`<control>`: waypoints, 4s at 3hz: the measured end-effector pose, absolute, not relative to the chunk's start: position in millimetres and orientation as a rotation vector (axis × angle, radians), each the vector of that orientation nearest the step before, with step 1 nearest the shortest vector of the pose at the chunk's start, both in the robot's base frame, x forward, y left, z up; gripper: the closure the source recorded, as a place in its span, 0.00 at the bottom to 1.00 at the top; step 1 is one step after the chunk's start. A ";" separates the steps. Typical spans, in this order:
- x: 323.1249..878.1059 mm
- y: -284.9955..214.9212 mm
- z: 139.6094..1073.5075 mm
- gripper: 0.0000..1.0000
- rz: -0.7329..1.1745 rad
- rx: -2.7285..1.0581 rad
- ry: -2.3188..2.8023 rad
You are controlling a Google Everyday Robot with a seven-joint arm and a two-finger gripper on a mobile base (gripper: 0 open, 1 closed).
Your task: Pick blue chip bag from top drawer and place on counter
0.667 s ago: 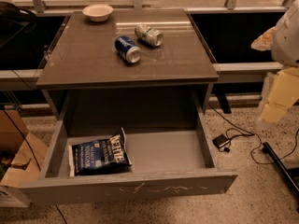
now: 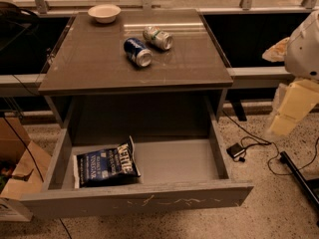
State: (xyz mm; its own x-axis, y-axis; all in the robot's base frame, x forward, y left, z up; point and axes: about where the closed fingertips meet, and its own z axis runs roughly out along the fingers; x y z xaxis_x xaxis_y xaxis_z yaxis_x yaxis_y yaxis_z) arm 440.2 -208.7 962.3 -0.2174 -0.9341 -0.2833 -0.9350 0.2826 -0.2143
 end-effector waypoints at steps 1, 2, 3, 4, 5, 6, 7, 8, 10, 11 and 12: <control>447.2 -181.8 929.5 0.00 0.210 -1.672 2.119; 458.3 -149.9 906.6 0.00 0.373 -1.637 2.049; 470.7 -119.6 888.5 0.00 0.435 -1.570 2.028; 475.6 -116.9 888.8 0.00 0.424 -1.555 2.019; 483.3 -98.5 872.5 0.00 0.487 -1.568 2.012; 497.1 -55.2 845.4 0.00 0.609 -1.602 1.952; 505.1 -8.0 816.0 0.00 0.721 -1.623 1.881; 508.6 38.6 788.1 0.00 0.786 -1.645 1.823; 521.8 117.2 734.8 0.00 0.816 -1.613 1.755; 530.2 144.8 702.8 0.00 0.821 -1.625 1.728; 532.9 153.1 668.7 0.00 0.825 -1.644 1.719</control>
Offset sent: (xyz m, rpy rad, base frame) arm 0.0347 0.0976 -0.0805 0.4620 0.0781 0.1168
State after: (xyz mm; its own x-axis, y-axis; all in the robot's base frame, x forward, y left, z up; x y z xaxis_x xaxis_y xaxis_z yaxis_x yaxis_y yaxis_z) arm 532.9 153.1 668.7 -0.0390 -0.6164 -0.7865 -0.9992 0.0331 0.0236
